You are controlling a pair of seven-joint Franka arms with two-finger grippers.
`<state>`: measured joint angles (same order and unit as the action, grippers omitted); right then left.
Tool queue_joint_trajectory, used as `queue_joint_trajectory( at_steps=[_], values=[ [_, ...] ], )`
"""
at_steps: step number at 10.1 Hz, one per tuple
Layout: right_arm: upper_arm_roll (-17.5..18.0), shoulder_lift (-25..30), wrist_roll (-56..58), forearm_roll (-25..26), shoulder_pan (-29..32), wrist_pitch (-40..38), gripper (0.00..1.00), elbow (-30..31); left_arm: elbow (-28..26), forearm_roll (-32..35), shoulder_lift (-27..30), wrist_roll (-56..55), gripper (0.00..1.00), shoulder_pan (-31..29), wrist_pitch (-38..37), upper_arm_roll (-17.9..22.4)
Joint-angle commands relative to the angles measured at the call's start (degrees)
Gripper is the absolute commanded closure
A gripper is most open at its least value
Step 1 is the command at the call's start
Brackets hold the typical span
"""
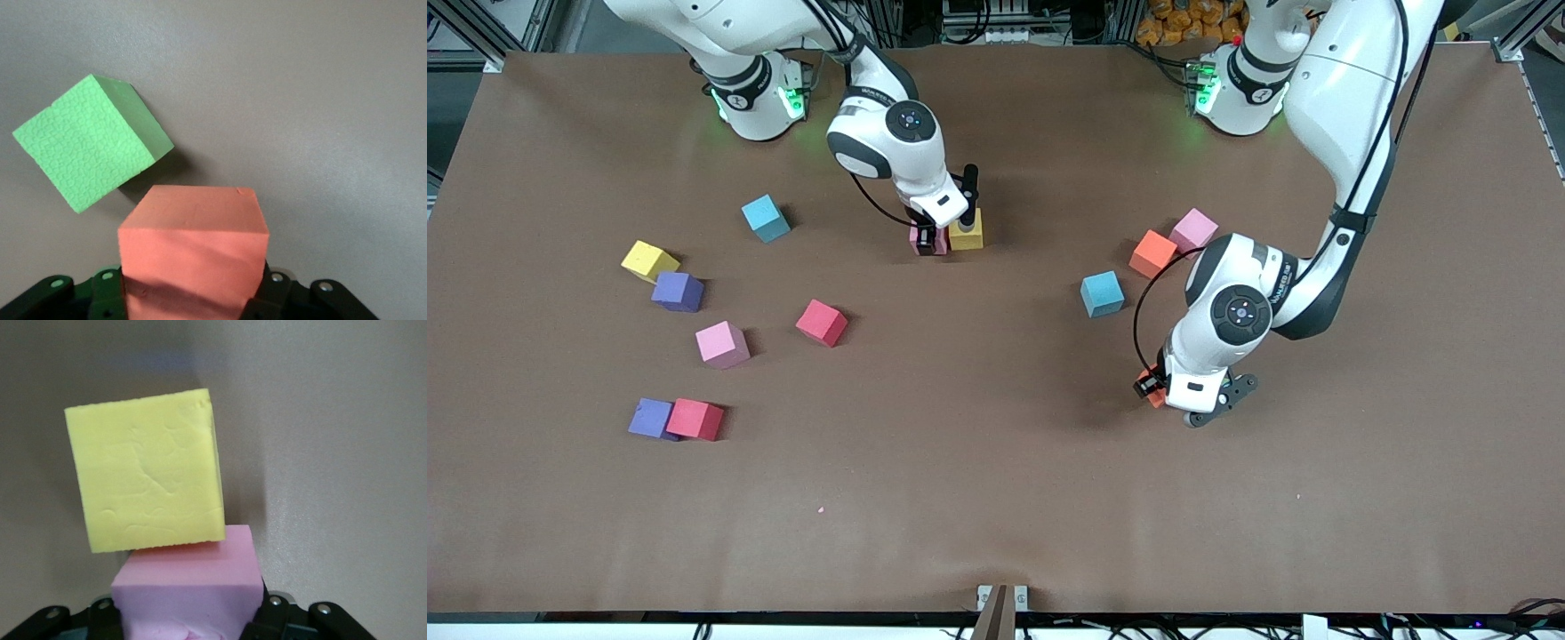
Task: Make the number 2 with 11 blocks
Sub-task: 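Release lavender and lift the right gripper while the left gripper holds orange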
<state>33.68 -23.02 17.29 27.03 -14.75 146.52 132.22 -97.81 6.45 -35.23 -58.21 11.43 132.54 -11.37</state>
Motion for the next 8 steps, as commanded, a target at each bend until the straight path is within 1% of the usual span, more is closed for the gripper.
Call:
queue_joint_trajectory(
  at_steps=[1, 3, 8],
  values=[
    [0.4, -0.9, 0.0, 1.1, 0.2, -0.4, 0.55, -0.6, -0.8, 0.9, 2.2, -1.4, 0.64, -0.9, -1.0, -0.8],
    [0.4, -1.1, 0.0, 1.1, 0.2, -0.4, 0.51, -0.6, -0.7, 0.9, 2.5, -1.4, 0.64, -1.0, -1.8, -0.8],
    [0.4, -2.5, -0.1, 1.0, -0.5, 0.1, 0.51, -0.8, -0.5, 0.9, 2.5, -1.8, 0.64, -1.4, -1.8, -0.8]
  ],
)
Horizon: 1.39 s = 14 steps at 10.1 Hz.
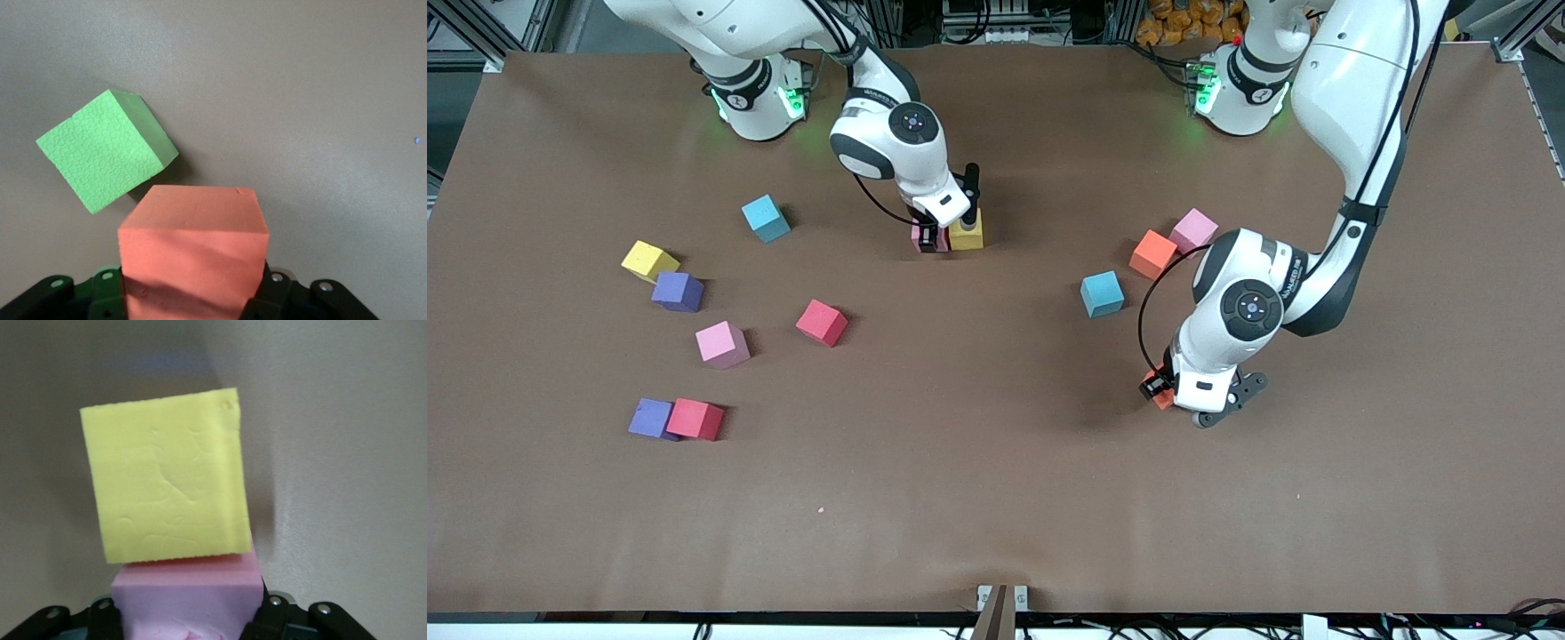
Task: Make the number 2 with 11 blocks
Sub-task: 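Release lavender and lift the right gripper while the left gripper holds orange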
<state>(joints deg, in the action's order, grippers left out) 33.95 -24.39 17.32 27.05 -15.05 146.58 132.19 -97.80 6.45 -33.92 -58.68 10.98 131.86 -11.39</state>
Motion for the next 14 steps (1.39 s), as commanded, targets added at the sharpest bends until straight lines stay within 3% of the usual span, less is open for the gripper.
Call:
queue_joint_trajectory(
  at_steps=[1, 7, 10, 11, 12, 14],
  values=[
    [0.2, -1.1, -0.1, 1.0, -0.2, -0.1, 0.51, -0.8, -0.5, 0.9, 1.2, -1.3, 0.64, -1.1, -1.1, -0.7],
    [0.1, -1.2, 0.0, 0.8, -0.9, -0.1, 0.51, -1.2, -0.6, 0.9, 1.2, -1.4, 0.64, -1.1, -1.1, -0.7],
    [-0.1, -1.7, -0.1, 0.7, -1.6, -0.1, 0.46, -1.8, -0.6, 0.9, 1.1, -1.6, 0.64, -1.1, -1.1, -0.7],
    [-0.1, -1.7, -0.4, 0.7, -1.5, -0.1, 0.29, -1.8, -0.6, 0.9, 1.1, -1.7, 0.64, -1.1, -1.1, -0.7],
    [-0.1, -1.7, -0.4, 0.7, -1.5, -0.2, 0.02, -1.8, -0.6, 0.9, 1.1, -2.0, 0.64, -1.1, -1.1, -0.7],
    [-0.1, -1.6, -0.6, 0.6, -1.4, -0.6, 0.0, -1.8, -0.6, 0.9, 1.0, -2.5, 0.64, -1.1, -1.1, -0.7]
  ],
)
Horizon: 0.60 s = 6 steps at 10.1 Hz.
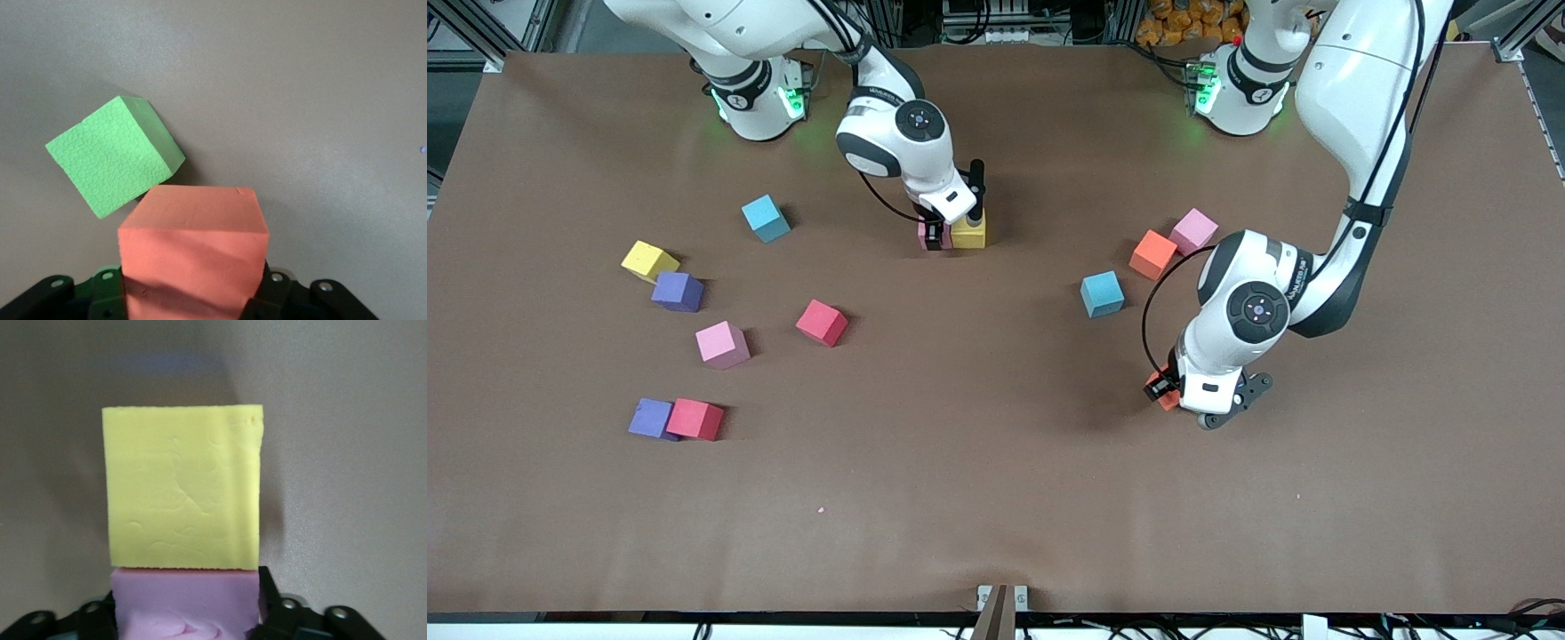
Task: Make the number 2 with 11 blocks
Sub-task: 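Release lavender and lift the right gripper while the left gripper holds orange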
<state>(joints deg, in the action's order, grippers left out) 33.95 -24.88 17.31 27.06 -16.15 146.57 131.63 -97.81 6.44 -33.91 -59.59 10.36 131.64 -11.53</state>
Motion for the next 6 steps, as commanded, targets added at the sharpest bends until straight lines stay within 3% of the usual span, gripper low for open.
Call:
queue_joint_trajectory(
  at_steps=[1, 4, 6],
  values=[
    [0.0, -0.6, -0.6, 0.6, 0.1, -0.8, 0.0, -1.1, -0.6, 0.9, 1.1, -1.6, 0.64, -0.5, -0.9, -0.5],
    [0.9, 5.2, -0.4, -1.9, 0.3, -7.0, 0.0, -0.7, -0.7, 0.9, 1.0, -1.8, 0.63, -0.4, -0.9, -0.6],
    [3.6, 9.7, 0.2, -11.5, 0.3, -11.1, 0.0, -0.8, -0.9, 0.9, 0.9, -5.8, 0.63, 0.3, -0.9, -0.9]
  ],
)
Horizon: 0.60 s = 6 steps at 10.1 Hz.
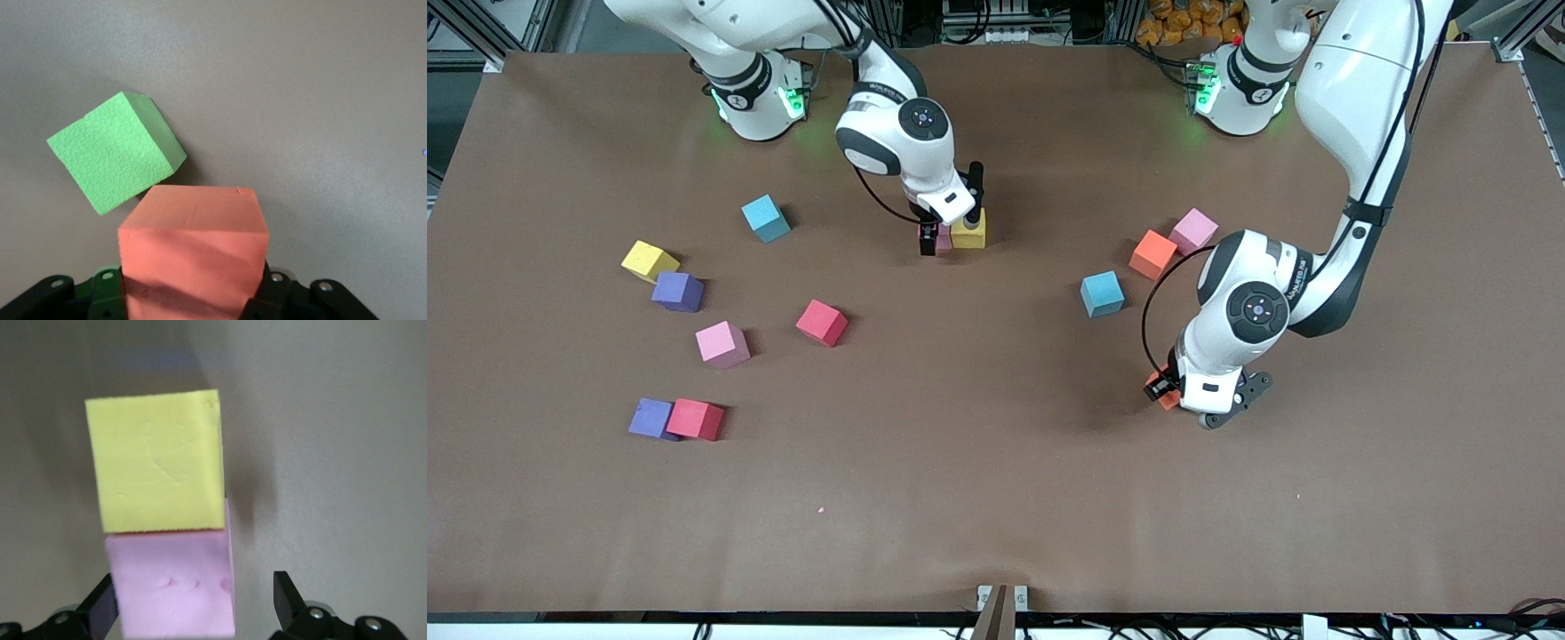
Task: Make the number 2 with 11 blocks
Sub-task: 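Release lavender and lift the right gripper while the left gripper holds orange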
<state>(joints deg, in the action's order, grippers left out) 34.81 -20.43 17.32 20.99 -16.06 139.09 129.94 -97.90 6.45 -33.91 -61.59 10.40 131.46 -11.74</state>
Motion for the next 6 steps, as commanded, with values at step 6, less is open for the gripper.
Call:
queue_joint_trajectory(
  at_steps=[6],
  values=[
    [3.0, 17.0, 3.9, -8.2, 13.3, -19.6, 0.0, -1.1, -1.7, 1.0, 2.2, -28.7, 0.64, 5.6, -5.1, -5.7]
  ],
)
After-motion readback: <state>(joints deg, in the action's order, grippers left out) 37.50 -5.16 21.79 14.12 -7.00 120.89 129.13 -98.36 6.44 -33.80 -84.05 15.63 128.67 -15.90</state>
